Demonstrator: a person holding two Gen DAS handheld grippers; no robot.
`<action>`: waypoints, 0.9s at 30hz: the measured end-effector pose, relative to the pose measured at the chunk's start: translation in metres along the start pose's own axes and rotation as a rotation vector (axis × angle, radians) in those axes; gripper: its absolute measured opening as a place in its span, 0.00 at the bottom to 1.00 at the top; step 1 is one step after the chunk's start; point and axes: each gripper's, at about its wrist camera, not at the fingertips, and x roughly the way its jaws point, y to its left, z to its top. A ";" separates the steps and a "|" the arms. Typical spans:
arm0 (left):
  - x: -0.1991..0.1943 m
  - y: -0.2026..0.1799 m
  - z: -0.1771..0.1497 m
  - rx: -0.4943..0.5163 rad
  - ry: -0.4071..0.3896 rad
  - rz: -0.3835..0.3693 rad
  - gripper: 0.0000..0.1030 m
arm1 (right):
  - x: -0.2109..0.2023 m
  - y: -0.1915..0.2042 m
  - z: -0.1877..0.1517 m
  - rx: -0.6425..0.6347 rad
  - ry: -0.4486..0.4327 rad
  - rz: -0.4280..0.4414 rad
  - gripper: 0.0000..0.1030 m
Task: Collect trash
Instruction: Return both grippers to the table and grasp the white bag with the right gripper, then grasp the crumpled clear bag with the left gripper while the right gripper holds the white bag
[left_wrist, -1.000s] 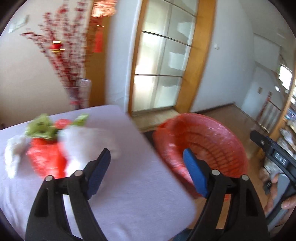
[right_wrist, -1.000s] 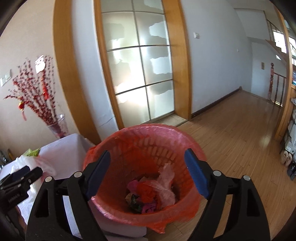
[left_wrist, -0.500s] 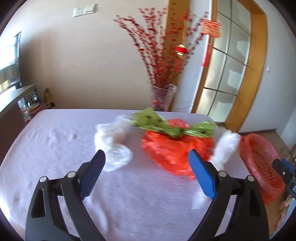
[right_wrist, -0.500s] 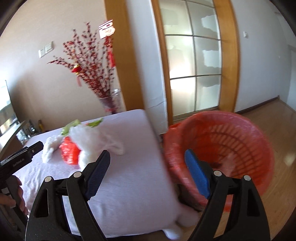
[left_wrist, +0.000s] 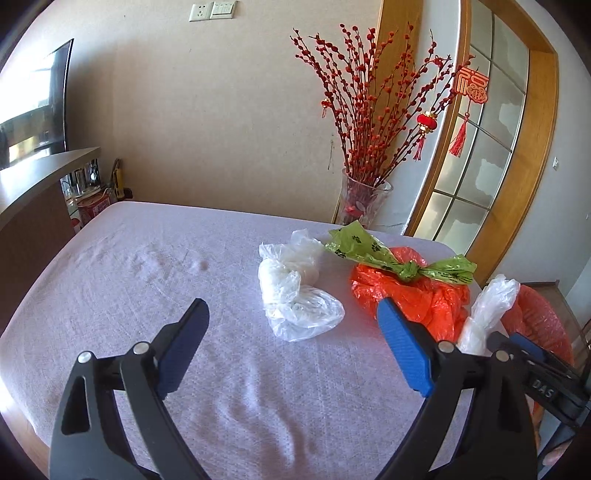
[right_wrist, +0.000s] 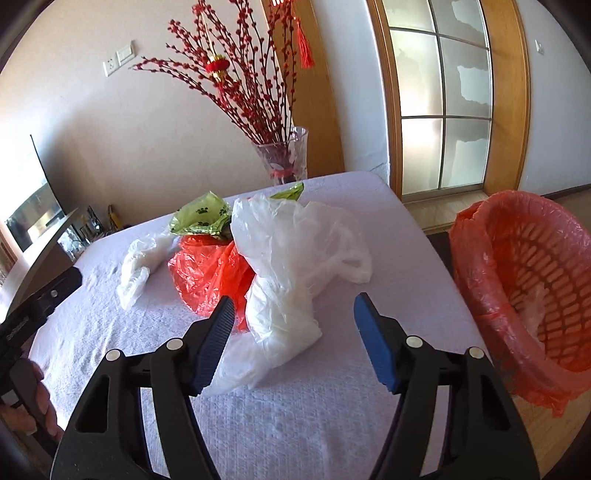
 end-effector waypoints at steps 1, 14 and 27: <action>0.001 0.000 0.000 0.002 0.002 -0.001 0.88 | 0.003 0.001 0.000 -0.002 0.005 -0.005 0.65; 0.015 0.003 -0.001 0.007 0.043 -0.006 0.88 | 0.039 0.001 -0.008 -0.040 0.092 -0.065 0.44; 0.071 0.002 0.025 -0.008 0.157 0.009 0.88 | 0.020 -0.024 -0.017 0.001 0.070 -0.072 0.34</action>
